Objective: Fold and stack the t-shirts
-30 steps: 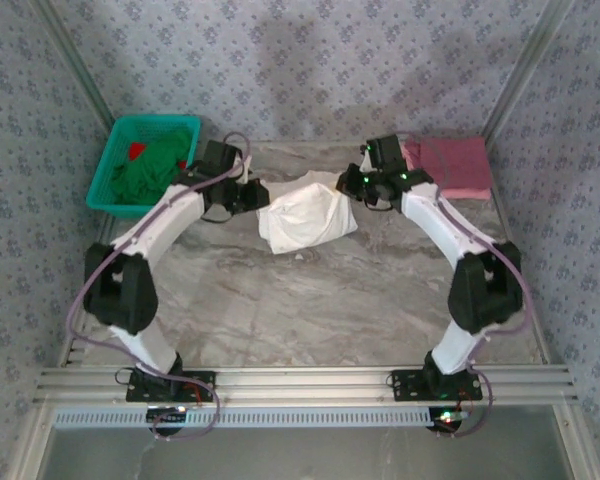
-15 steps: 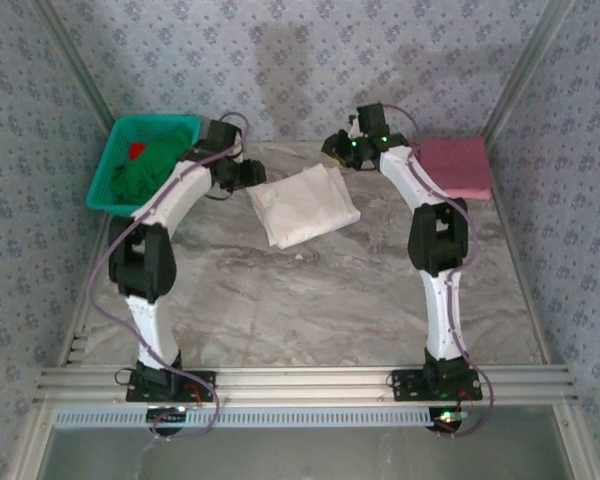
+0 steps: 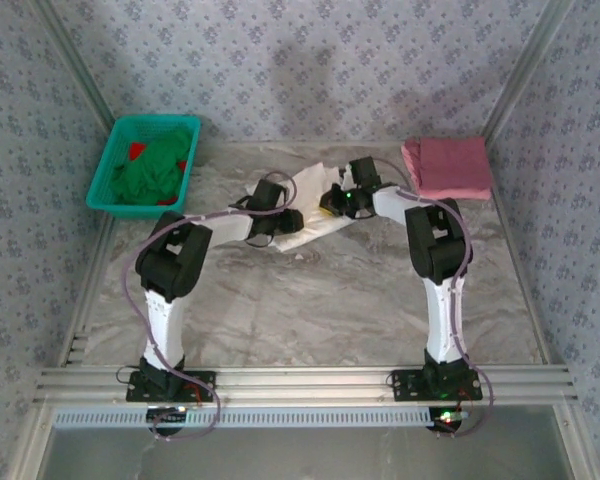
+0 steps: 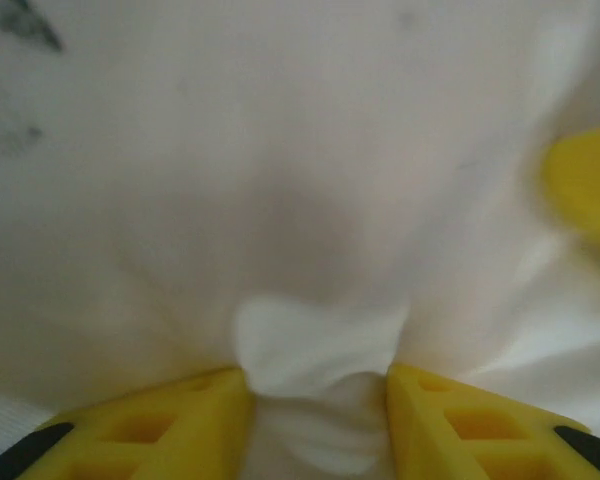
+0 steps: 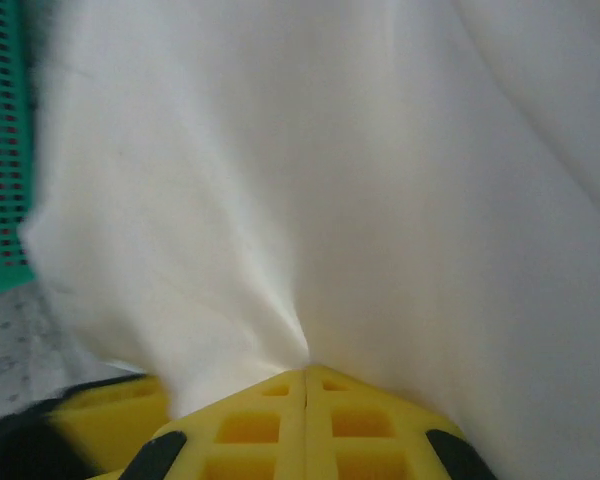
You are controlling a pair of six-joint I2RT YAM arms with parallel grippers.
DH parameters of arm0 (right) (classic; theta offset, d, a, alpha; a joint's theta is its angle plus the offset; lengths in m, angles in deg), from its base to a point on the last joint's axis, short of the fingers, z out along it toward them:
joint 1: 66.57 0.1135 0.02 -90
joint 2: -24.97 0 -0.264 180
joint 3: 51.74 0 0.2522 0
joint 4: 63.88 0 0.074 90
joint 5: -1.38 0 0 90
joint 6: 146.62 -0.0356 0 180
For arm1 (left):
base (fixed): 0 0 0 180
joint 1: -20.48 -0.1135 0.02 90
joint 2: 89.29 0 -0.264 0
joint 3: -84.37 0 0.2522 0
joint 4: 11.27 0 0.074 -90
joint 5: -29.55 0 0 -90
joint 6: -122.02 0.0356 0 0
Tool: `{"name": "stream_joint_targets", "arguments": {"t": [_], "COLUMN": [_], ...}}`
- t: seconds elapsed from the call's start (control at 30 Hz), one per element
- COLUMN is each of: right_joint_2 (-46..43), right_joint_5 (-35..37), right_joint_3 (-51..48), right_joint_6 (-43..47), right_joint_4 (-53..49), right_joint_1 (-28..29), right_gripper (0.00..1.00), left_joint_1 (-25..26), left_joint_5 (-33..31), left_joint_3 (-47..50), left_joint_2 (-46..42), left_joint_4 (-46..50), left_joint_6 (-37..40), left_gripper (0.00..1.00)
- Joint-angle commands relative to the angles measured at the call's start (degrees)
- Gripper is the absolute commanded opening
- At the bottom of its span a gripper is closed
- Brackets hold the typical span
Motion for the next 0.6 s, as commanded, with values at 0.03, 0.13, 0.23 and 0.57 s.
{"name": "stream_joint_targets", "arguments": {"t": [0.03, 0.13, 0.23, 0.57], "right_joint_2": [0.1, -2.9, -8.5, -19.9], "right_joint_5": [0.8, 0.8, 0.9, 10.2], "right_joint_3": [-7.4, -13.2, -18.6, -12.2], "right_joint_6": [-1.0, -2.0, -2.6, 4.9], "right_joint_4": [7.7, 10.1, 10.1, -11.0], "right_joint_1": [0.0, 0.7, 2.1, -1.9], "right_gripper": [0.00, 0.00, 0.00, 0.49], "left_joint_1": [-0.2, -0.6, -0.6, -1.8], "left_joint_5": [-0.9, -0.9, -1.2, -7.0], "left_joint_3": [5.1, 8.5, 8.9, 1.0], "left_joint_2": [1.4, -1.5, -6.0, -11.5], "left_joint_4": [-2.3, -2.7, 1.2, 12.4], "left_joint_6": [-1.1, -0.7, 2.6, 9.8], "left_gripper": [0.43, 0.43, 0.43, 0.45]}}
